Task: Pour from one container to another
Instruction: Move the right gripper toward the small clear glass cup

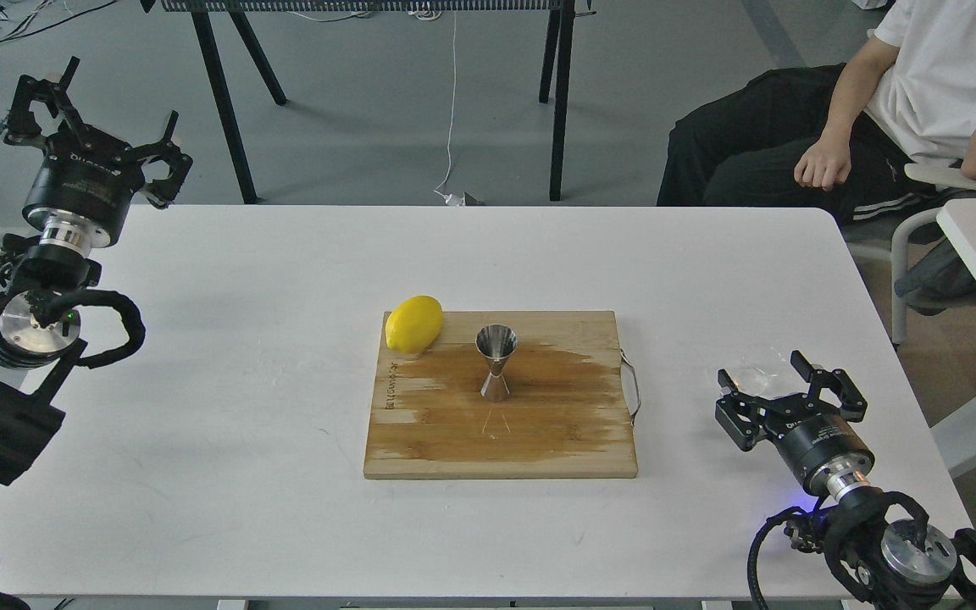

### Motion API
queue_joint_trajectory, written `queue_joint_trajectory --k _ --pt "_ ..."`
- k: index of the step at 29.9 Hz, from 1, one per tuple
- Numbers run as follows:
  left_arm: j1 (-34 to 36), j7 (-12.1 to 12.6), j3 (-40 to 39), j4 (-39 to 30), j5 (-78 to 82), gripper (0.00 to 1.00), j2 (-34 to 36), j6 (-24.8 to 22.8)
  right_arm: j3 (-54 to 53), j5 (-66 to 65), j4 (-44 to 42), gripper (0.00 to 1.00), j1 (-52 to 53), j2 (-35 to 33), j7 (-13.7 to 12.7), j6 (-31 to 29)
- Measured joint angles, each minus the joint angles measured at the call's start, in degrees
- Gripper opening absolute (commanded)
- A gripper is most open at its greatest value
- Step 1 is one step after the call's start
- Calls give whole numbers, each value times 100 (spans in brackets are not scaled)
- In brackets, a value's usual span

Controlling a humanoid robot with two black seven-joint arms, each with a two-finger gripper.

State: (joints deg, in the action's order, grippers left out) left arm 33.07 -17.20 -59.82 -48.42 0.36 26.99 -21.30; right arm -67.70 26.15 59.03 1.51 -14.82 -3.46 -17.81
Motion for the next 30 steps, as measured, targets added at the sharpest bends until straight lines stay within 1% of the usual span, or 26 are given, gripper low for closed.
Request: queue_joint_trajectory --k 4,10,16,22,30 --pt "-34 -1 3 0 0 100 0 -10 -12 -1 -277 100 29 2 -96 148" --pt "-46 -2 -6 0 0 100 3 -35 -19 74 -492 100 146 63 -144 651" --pt "-54 -2 -3 0 -1 100 8 -46 -182 314 -506 99 173 169 -136 768" --pt "-55 -2 9 0 0 100 -11 -49 -455 323 -601 99 355 303 -129 1106" --pt "-55 -2 -9 0 0 100 -26 -40 -426 314 -880 98 649 395 -128 1170"
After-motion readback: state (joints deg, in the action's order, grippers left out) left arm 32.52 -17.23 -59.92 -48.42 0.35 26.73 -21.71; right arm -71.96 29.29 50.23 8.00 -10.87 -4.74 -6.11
